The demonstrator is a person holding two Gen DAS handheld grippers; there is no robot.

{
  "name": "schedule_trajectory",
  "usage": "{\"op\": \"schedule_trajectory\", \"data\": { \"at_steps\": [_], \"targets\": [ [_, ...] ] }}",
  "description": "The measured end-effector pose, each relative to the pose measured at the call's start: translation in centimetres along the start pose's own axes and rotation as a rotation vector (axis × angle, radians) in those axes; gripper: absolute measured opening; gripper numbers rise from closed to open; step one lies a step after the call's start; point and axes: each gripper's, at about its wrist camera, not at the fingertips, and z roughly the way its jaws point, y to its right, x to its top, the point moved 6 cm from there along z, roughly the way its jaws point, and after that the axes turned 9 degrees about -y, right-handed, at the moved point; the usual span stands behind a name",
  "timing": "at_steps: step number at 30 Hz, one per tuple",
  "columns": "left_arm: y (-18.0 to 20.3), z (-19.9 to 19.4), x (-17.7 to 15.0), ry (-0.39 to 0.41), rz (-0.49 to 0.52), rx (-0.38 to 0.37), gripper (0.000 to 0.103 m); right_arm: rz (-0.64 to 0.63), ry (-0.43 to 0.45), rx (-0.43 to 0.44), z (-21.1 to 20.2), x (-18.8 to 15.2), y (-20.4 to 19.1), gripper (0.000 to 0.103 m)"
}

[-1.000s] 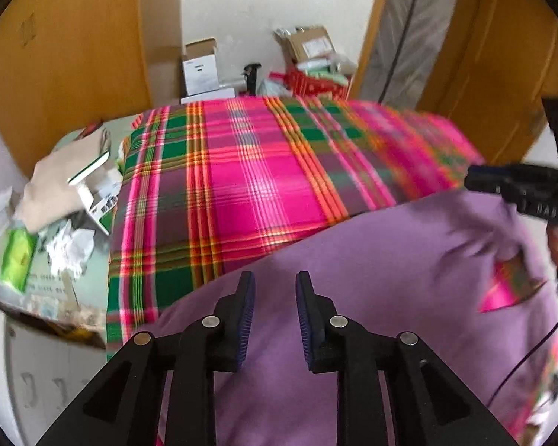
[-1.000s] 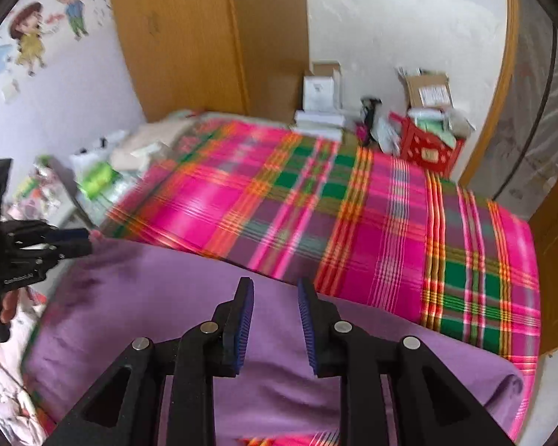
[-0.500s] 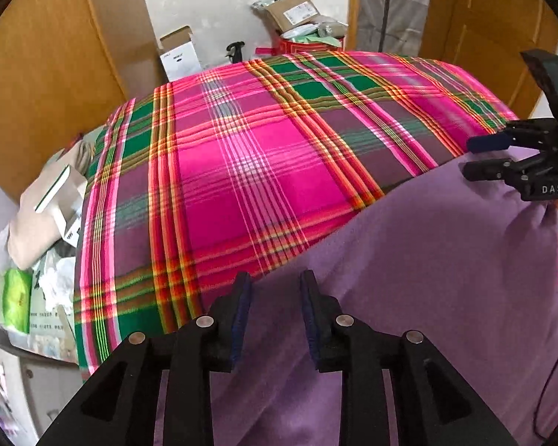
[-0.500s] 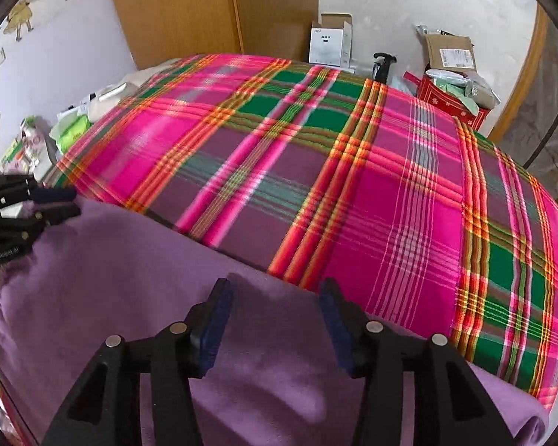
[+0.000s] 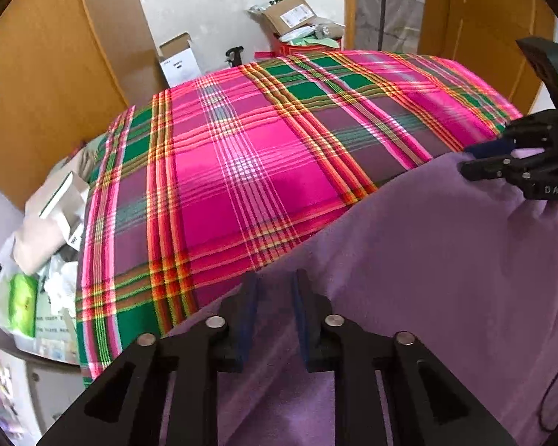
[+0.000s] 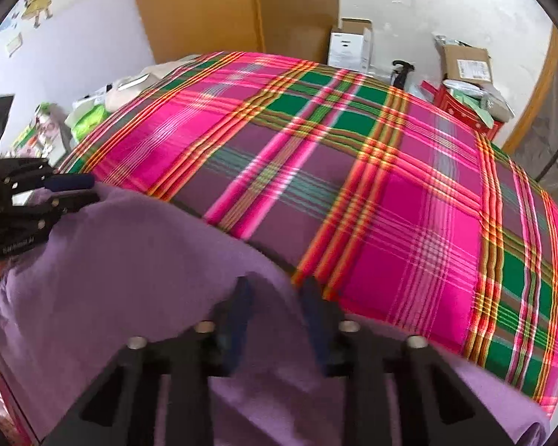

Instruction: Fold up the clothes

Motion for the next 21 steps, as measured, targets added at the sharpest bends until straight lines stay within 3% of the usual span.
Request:
{"op": "schedule_trajectory", "data": {
  "at_steps": [2, 5, 12, 14, 17, 21],
  "targets": [
    [0.0, 0.1, 0.2, 0.000, -0.005, -0.002, 0.008, -0.013, 0.002, -0.016, -0.1, 0.1, -0.3, 0.006],
    [-0.1, 0.2, 0.5, 0.001, -0.012, -0.005, 0.000, -0.007, 0.047, -0.048, -0.6, 0.5, -0.2, 0.005],
    [-2.6, 0.8, 1.5, 0.008, -0.124, -0.001, 0.000, 0.040, 0.125, -0.098, -1.8, 2.2, 0.6, 0.004],
    [-2.8, 0.9, 1.2, 0.001, -0.135, -0.038, 0.000, 0.061, 0.137, -0.112, -1.8, 2.9, 0.8, 0.004],
    [-3.0, 0.8, 0.5, -0.005, -0.132, -0.075, 0.004, 0.053, 0.122, -0.146, -1.0, 3.4, 1.0, 0.004],
    [-4.8, -0.4, -1.1, 0.003, -0.115, -0.036, 0.007, 0.052, 0.095, -0.148, 0.1, 3.2, 1.2, 0.004]
  ]
}}
